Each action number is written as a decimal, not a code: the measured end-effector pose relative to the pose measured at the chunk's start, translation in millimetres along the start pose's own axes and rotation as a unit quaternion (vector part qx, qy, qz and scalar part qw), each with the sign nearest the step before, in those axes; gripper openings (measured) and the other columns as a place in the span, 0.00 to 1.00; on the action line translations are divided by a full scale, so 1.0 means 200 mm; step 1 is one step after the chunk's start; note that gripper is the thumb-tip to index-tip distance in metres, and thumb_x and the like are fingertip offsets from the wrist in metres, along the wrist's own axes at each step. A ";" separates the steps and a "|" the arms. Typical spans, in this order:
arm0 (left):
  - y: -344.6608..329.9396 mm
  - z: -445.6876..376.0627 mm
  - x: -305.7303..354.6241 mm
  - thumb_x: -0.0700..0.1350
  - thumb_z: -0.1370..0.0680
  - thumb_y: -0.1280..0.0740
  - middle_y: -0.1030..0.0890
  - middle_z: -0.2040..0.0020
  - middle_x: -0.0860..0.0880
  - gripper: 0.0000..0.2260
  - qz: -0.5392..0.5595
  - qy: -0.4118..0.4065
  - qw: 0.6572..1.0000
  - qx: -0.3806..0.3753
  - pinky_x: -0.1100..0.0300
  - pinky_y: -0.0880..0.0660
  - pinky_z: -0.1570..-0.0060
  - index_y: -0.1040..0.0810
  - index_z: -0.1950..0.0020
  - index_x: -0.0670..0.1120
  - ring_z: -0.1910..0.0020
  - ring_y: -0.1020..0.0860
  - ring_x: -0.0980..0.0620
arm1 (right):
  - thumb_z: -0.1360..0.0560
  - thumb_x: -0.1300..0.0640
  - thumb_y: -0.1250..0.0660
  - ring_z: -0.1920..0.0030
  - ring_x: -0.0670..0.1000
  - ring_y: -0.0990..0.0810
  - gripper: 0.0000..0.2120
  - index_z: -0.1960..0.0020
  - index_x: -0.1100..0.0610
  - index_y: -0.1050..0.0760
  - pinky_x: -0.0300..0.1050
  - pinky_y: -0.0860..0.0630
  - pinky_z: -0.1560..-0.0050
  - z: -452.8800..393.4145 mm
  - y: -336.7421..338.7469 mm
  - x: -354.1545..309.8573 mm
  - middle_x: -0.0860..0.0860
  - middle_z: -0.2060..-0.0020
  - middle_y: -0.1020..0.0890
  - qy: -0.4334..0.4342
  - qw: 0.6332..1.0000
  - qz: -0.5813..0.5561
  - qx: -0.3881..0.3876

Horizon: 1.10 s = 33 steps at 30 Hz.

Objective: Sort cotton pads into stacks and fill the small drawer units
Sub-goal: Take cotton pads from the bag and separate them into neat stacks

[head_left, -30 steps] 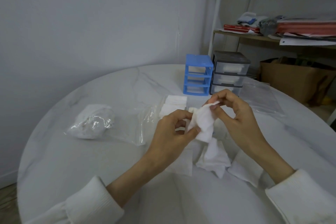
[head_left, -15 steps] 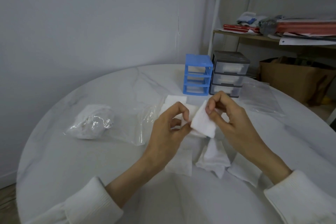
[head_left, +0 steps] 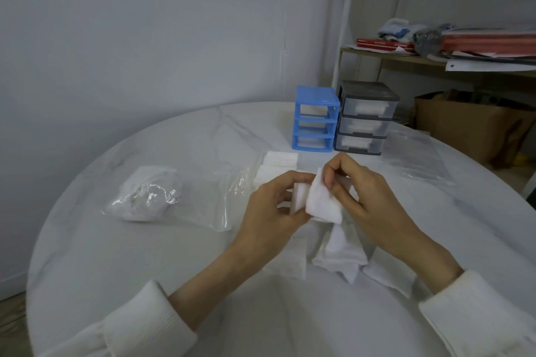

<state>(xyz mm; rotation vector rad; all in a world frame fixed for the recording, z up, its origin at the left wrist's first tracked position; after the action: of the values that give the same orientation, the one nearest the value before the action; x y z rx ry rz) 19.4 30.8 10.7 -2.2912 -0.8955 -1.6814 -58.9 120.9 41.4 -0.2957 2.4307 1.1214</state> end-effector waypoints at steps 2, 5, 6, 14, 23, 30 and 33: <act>-0.01 0.00 0.00 0.36 0.31 0.26 0.19 0.50 0.54 0.20 -0.011 0.002 1.000 -0.009 0.65 0.26 0.55 0.23 0.43 0.52 0.52 0.21 0.54 | 0.20 0.57 0.43 0.54 0.44 0.28 0.12 0.58 0.43 0.36 0.30 0.33 0.56 0.00 -0.01 0.01 0.38 0.58 0.27 -0.012 1.000 0.005 -0.004; -0.02 0.01 0.01 0.36 0.31 0.26 0.20 0.47 0.56 0.25 -0.020 -0.007 1.000 -0.015 0.67 0.25 0.55 0.26 0.38 0.54 0.50 0.21 0.55 | 0.21 0.58 0.42 0.52 0.45 0.28 0.12 0.58 0.43 0.36 0.28 0.34 0.55 0.01 -0.01 0.01 0.36 0.58 0.28 -0.022 1.000 0.011 -0.009; -0.02 0.01 0.01 0.35 0.31 0.26 0.21 0.47 0.57 0.26 -0.015 -0.007 1.000 -0.015 0.67 0.25 0.56 0.26 0.37 0.54 0.50 0.21 0.55 | 0.21 0.57 0.42 0.52 0.45 0.28 0.12 0.58 0.42 0.37 0.28 0.34 0.55 0.00 -0.01 0.00 0.36 0.58 0.28 -0.019 1.000 0.016 -0.012; -0.03 0.01 0.02 0.33 0.31 0.27 0.22 0.45 0.57 0.30 -0.001 -0.004 1.000 -0.015 0.66 0.23 0.56 0.29 0.41 0.62 0.49 0.21 0.54 | 0.23 0.53 0.40 0.52 0.41 0.28 0.08 0.54 0.40 0.38 0.23 0.36 0.54 -0.01 -0.01 -0.01 0.38 0.55 0.28 -0.032 0.999 -0.004 -0.006; -0.04 0.01 0.00 0.40 0.34 0.23 0.21 0.44 0.54 0.32 -0.023 0.003 0.999 -0.036 0.58 0.21 0.49 0.29 0.32 0.53 0.46 0.22 0.52 | 0.23 0.54 0.37 0.51 0.40 0.27 0.10 0.54 0.41 0.37 0.23 0.35 0.53 0.00 0.00 -0.02 0.36 0.54 0.28 -0.029 1.000 -0.003 0.004; -0.04 0.01 0.01 0.51 0.32 0.27 0.21 0.43 0.54 0.28 -0.002 0.002 1.000 -0.031 0.59 0.22 0.48 0.28 0.33 0.52 0.46 0.22 0.54 | 0.23 0.56 0.37 0.53 0.34 0.28 0.12 0.54 0.40 0.37 0.20 0.37 0.53 0.00 0.02 -0.02 0.34 0.56 0.29 -0.023 0.999 0.006 0.020; -0.03 0.01 0.01 0.41 0.24 0.32 0.19 0.46 0.52 0.18 0.014 0.001 1.000 -0.022 0.64 0.23 0.51 0.26 0.35 0.49 0.49 0.20 0.55 | 0.24 0.56 0.36 0.53 0.33 0.29 0.13 0.54 0.41 0.37 0.20 0.38 0.53 -0.01 0.01 -0.02 0.35 0.56 0.29 -0.026 0.999 0.006 0.020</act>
<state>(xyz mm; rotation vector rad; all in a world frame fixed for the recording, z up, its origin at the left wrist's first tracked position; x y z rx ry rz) 17.8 36.9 10.5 -2.3178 -0.8303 -1.7082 -56.0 121.2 45.5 -0.2365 2.4087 1.0713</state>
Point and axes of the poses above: each hand's wrist, its own z-axis away from the middle knuckle, its own y-axis out of the back of the hand, x = y × z, the point moved 8 cm from there along -z, towards the middle knuckle
